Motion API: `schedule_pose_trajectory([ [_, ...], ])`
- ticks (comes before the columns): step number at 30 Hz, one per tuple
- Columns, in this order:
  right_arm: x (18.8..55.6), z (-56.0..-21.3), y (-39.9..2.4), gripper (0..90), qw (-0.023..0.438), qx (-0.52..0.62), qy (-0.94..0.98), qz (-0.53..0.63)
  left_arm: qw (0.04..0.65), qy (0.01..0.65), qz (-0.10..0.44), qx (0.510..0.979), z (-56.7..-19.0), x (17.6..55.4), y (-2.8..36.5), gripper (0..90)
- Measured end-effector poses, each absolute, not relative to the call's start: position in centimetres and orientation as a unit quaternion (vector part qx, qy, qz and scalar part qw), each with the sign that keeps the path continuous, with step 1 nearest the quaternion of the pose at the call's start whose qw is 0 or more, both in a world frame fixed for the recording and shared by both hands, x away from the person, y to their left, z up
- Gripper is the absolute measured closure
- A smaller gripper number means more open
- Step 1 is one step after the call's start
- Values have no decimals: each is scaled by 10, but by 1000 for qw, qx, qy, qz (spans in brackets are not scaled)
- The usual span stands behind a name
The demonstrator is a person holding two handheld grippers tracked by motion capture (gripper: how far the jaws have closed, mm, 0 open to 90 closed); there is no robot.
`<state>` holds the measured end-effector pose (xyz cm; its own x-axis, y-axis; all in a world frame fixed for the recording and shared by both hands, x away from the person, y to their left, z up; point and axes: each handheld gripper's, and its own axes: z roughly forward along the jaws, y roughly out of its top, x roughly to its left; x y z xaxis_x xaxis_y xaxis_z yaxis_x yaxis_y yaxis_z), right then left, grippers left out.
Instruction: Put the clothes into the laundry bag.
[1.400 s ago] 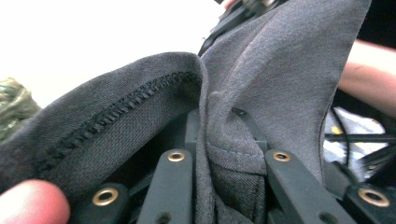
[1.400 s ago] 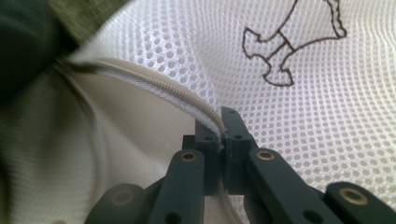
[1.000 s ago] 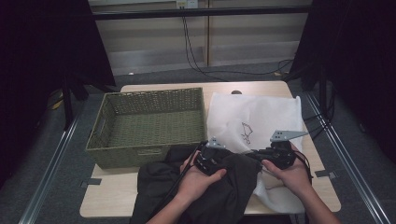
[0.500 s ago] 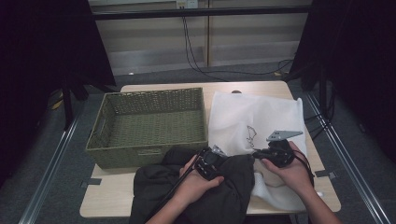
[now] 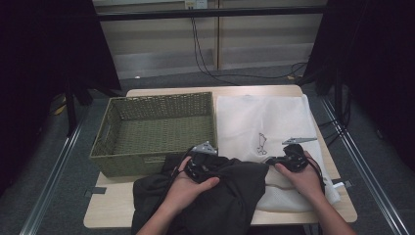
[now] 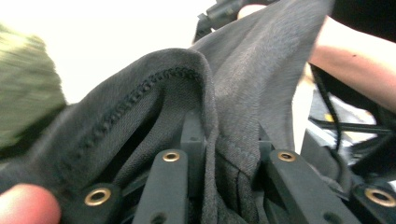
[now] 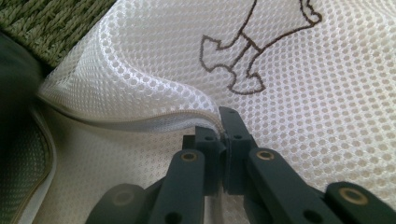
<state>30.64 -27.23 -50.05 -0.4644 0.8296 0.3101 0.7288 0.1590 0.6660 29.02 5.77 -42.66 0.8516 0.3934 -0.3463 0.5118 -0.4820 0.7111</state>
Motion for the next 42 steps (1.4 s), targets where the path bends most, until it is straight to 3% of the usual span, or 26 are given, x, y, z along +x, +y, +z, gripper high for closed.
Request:
schedule_pose_trajectory([
  [2, 306, -501, -273, 877, 57, 518, 755, 398, 415, 267, -21, 870, -424, 289, 63, 724],
  [3, 306, -501, -273, 877, 57, 518, 755, 398, 415, 267, -21, 870, -424, 289, 63, 643],
  [4, 304, -501, -271, 876, 53, 515, 758, 398, 401, 256, -3, 880, -424, 287, 61, 477],
  [5, 304, -501, -271, 876, 53, 515, 758, 398, 402, 245, 2, 882, -424, 286, 59, 477],
  [7, 303, -500, -271, 875, 52, 511, 759, 400, 433, 251, 5, 866, -411, 283, 57, 263],
  [9, 302, -500, -271, 875, 52, 508, 759, 404, 450, 252, 7, 857, -400, 284, 61, 180],
  [15, 302, -500, -271, 874, 52, 504, 761, 406, 469, 235, 14, 851, -404, 280, 54, 116],
  [21, 301, -499, -268, 873, 52, 498, 763, 407, 378, 195, 46, 904, -442, 276, 4, 101],
  [23, 300, -498, -267, 871, 53, 490, 769, 406, 297, 218, 15, 930, -474, 286, -10, 126],
  [25, 300, -498, -267, 871, 52, 485, 773, 406, 292, 218, 38, 931, -480, 285, -12, 130],
  [26, 298, -498, -265, 869, 53, 479, 779, 402, 282, 225, 74, 930, -480, 282, -16, 193],
  [27, 298, -498, -265, 869, 53, 479, 779, 402, 282, 225, 74, 930, -480, 282, -16, 255],
  [31, 298, -498, -266, 870, 53, 475, 780, 404, 296, 233, 93, 922, -475, 277, -11, 725],
  [32, 297, -497, -266, 870, 56, 475, 780, 403, 311, 234, 74, 918, -472, 280, -4, 799],
  [37, 295, -493, -266, 870, 60, 471, 778, 411, 437, 246, -36, 864, -447, 287, 31, 824],
  [39, 295, -492, -266, 870, 61, 472, 777, 412, 462, 233, -51, 854, -438, 287, 38, 824],
  [42, 296, -491, -265, 871, 62, 468, 780, 410, 548, 222, -87, 802, -404, 289, 68, 823],
])
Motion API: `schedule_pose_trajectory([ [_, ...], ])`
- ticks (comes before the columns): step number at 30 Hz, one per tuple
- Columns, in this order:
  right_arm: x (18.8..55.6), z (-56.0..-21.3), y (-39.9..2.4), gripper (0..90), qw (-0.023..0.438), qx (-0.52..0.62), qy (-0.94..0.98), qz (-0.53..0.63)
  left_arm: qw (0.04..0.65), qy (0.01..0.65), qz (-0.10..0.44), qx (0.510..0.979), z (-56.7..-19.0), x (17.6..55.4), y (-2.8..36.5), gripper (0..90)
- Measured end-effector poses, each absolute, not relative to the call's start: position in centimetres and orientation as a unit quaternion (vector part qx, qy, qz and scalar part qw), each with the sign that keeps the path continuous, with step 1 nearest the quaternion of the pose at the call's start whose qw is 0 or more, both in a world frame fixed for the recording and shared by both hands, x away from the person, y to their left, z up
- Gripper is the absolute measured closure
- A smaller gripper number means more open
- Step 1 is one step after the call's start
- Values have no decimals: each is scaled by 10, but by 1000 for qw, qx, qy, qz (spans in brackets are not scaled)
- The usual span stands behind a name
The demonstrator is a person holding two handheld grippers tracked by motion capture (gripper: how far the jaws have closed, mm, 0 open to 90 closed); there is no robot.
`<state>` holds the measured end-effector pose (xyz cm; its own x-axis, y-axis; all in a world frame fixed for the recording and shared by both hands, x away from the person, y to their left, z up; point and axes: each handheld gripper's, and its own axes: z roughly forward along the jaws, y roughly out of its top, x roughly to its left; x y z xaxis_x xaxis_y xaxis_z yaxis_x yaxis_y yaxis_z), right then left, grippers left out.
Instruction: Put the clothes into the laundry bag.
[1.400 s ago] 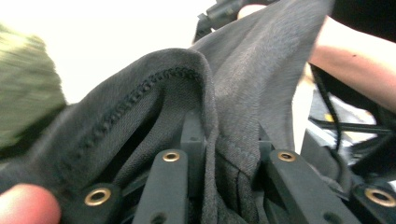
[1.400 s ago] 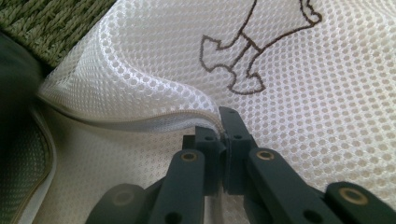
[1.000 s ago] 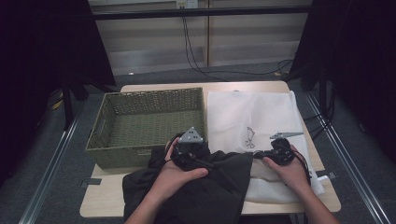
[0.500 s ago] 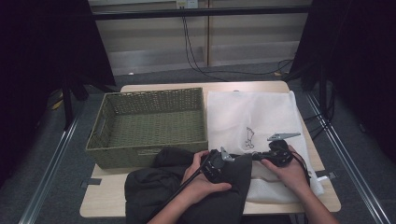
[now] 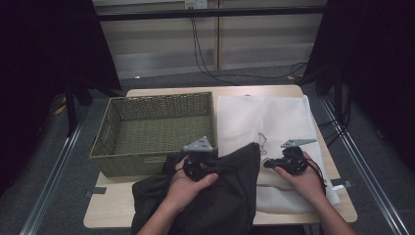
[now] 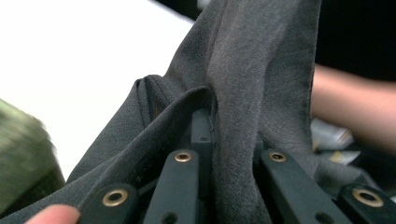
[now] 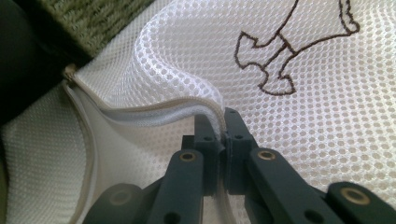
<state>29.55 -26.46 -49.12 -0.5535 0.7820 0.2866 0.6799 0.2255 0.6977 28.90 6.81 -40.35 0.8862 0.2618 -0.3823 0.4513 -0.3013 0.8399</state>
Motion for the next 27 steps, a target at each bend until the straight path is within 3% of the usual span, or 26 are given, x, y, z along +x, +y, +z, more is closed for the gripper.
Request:
schedule_pose_trajectory([
  [3, 295, -492, -264, 871, 59, 468, 783, 405, 548, 219, -96, 802, -396, 292, 67, 817],
  [5, 295, -492, -261, 871, 57, 464, 786, 404, 515, 229, -85, 822, -401, 292, 49, 809],
  [6, 295, -490, -258, 871, 53, 458, 789, 405, 469, 233, -68, 849, -419, 292, 21, 806],
  [7, 295, -490, -257, 871, 54, 456, 790, 406, 469, 233, -68, 849, -419, 292, 21, 804],
  [11, 293, -489, -256, 875, 53, 457, 789, 407, 369, 223, -45, 901, -476, 290, -23, 801],
  [13, 293, -486, -262, 878, 40, 460, 782, 418, 369, 218, -45, 903, -480, 289, -25, 805],
  [20, 287, -455, -262, 875, 61, 455, 735, 498, 338, 161, -46, 926, -468, 278, -33, 810],
  [23, 283, -446, -256, 875, 71, 443, 733, 512, 334, 178, -47, 925, -467, 279, -36, 813],
  [27, 273, -438, -247, 875, 90, 434, 742, 503, 366, 249, -50, 895, -466, 287, -30, 819],
])
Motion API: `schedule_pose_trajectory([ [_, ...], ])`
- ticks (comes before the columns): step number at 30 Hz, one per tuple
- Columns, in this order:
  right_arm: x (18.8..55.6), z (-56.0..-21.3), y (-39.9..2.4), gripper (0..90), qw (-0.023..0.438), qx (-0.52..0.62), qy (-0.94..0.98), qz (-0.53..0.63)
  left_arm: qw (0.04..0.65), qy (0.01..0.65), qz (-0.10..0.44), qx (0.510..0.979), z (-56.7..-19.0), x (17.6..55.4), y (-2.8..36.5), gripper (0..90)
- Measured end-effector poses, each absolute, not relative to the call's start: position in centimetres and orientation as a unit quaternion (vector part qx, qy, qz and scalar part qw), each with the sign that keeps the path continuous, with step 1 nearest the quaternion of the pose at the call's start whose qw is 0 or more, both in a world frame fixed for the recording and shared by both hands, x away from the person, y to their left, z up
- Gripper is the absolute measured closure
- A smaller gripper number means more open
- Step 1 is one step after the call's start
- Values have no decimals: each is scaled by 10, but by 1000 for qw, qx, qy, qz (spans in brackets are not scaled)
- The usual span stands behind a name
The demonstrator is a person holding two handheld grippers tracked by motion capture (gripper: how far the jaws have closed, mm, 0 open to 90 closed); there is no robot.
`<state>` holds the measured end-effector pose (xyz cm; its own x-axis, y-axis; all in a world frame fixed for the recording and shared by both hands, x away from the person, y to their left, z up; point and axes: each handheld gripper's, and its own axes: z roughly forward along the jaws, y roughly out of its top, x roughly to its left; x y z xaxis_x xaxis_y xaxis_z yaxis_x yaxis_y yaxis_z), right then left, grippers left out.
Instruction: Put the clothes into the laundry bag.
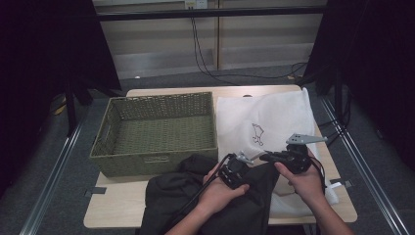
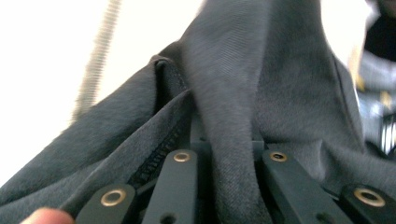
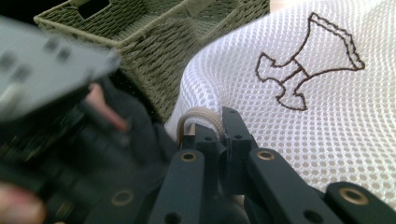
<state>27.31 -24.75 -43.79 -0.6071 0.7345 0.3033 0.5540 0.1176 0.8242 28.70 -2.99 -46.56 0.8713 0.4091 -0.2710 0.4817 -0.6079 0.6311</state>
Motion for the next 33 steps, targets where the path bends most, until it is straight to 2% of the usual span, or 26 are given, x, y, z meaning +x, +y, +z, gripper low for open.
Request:
schedule_pose_trajectory([
  [2, 268, -437, -249, 874, 99, 433, 744, 500, 398, 295, -39, 868, -461, 289, -25, 820],
  [5, 258, -428, -248, 873, 129, 419, 746, 501, 404, 338, -40, 849, -458, 294, -24, 824],
  [9, 250, -416, -243, 874, 130, 404, 739, 523, 407, 404, -63, 817, -470, 306, -21, 820],
  [12, 245, -414, -238, 874, 121, 390, 748, 523, 417, 420, -43, 805, -480, 304, -24, 799],
  [13, 245, -417, -236, 874, 115, 386, 754, 518, 416, 414, -28, 809, -481, 300, -27, 768],
  [14, 247, -425, -235, 874, 110, 390, 764, 502, 417, 385, -20, 823, -478, 293, -31, 633],
  [16, 249, -430, -236, 874, 114, 393, 768, 493, 425, 368, -30, 827, -474, 289, -31, 444],
  [17, 252, -436, -238, 874, 112, 402, 770, 484, 425, 347, -29, 836, -466, 284, -28, 444],
  [18, 257, -446, -244, 874, 101, 416, 766, 480, 428, 335, -26, 839, -461, 281, -26, 342],
  [19, 258, -447, -247, 875, 98, 422, 764, 478, 426, 306, -10, 852, -448, 274, -17, 310],
  [20, 258, -447, -247, 875, 98, 422, 764, 478, 426, 306, -10, 852, -448, 274, -17, 273],
  [22, 260, -448, -250, 874, 96, 428, 757, 484, 368, 263, 27, 892, -440, 270, -3, 182],
  [24, 261, -448, -249, 873, 97, 427, 756, 486, 350, 257, 27, 900, -444, 272, -1, 105],
  [25, 261, -448, -248, 873, 96, 428, 757, 485, 331, 262, -7, 907, -461, 276, -2, 95],
  [27, 262, -449, -245, 873, 93, 427, 757, 486, 305, 245, -6, 920, -474, 278, -4, 66],
  [28, 262, -450, -244, 873, 93, 427, 756, 487, 301, 243, 18, 922, -475, 276, -7, 97],
  [29, 262, -450, -242, 873, 93, 427, 757, 486, 296, 241, 47, 923, -474, 274, -9, 187],
  [30, 262, -450, -242, 873, 93, 427, 757, 486, 296, 241, 47, 923, -474, 274, -9, 328],
  [31, 261, -450, -240, 872, 94, 425, 759, 485, 286, 240, 77, 925, -473, 272, -11, 328],
  [32, 260, -450, -237, 872, 93, 420, 761, 485, 292, 241, 93, 921, -472, 269, -13, 650],
  [33, 260, -450, -235, 872, 92, 417, 763, 486, 304, 255, 80, 914, -468, 270, -10, 717],
])
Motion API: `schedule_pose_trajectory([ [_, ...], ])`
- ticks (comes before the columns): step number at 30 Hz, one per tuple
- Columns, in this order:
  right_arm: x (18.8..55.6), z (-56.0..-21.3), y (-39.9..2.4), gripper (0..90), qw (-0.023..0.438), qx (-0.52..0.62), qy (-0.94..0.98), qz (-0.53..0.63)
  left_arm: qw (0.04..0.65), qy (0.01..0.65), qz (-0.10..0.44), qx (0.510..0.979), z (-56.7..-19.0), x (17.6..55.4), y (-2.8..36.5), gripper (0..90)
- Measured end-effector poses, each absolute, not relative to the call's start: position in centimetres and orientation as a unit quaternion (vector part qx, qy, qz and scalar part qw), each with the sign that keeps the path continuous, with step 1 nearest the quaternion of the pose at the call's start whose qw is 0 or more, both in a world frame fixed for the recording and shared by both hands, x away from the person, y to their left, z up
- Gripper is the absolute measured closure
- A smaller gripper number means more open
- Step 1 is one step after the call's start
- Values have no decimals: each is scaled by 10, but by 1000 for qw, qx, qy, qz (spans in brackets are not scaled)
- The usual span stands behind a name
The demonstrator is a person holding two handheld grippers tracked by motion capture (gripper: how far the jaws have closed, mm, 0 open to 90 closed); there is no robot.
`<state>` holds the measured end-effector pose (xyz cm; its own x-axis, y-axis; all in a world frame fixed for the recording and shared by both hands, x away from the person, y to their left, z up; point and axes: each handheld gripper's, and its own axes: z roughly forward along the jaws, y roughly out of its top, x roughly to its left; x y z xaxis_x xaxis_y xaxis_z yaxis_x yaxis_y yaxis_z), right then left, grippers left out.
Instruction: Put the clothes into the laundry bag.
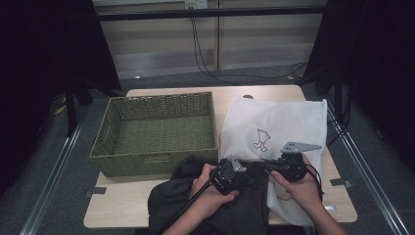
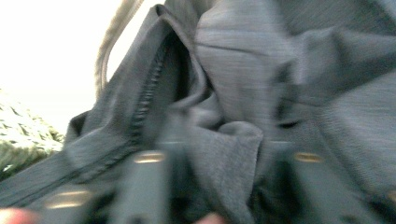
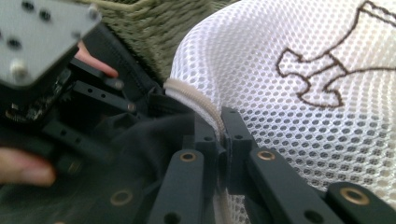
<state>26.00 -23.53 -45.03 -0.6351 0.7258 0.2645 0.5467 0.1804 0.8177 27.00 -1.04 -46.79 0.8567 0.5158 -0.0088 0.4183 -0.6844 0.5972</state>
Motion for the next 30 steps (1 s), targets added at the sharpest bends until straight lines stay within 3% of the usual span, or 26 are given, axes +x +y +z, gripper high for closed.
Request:
schedule_pose_trajectory([
  [1, 260, -450, -235, 872, 92, 417, 763, 486, 304, 255, 80, 914, -468, 270, -10, 760],
  [4, 254, -442, -228, 871, 100, 397, 769, 492, 399, 309, -9, 863, -453, 280, 7, 791],
  [6, 250, -436, -226, 871, 104, 388, 767, 500, 449, 318, -42, 834, -440, 282, 16, 796],
  [10, 246, -431, -221, 872, 115, 377, 771, 500, 481, 330, -28, 812, -434, 279, 17, 790],
  [12, 246, -433, -217, 872, 105, 379, 774, 497, 452, 352, 31, 819, -466, 280, 2, 780],
  [14, 247, -435, -215, 872, 91, 376, 774, 501, 438, 370, 38, 819, -481, 285, -1, 771],
  [16, 246, -440, -208, 873, 80, 378, 778, 495, 452, 386, 6, 804, -478, 292, 1, 694],
  [19, 250, -446, -210, 874, 94, 391, 780, 480, 451, 334, -28, 827, -463, 287, 7, 442],
  [24, 257, -457, -220, 873, 87, 409, 770, 481, 406, 269, -4, 873, -446, 275, 22, 101],
  [28, 259, -459, -219, 872, 86, 416, 765, 485, 341, 247, -9, 907, -478, 270, 12, 25],
  [30, 259, -461, -219, 870, 88, 422, 761, 485, 313, 221, 46, 923, -479, 263, 4, 78],
])
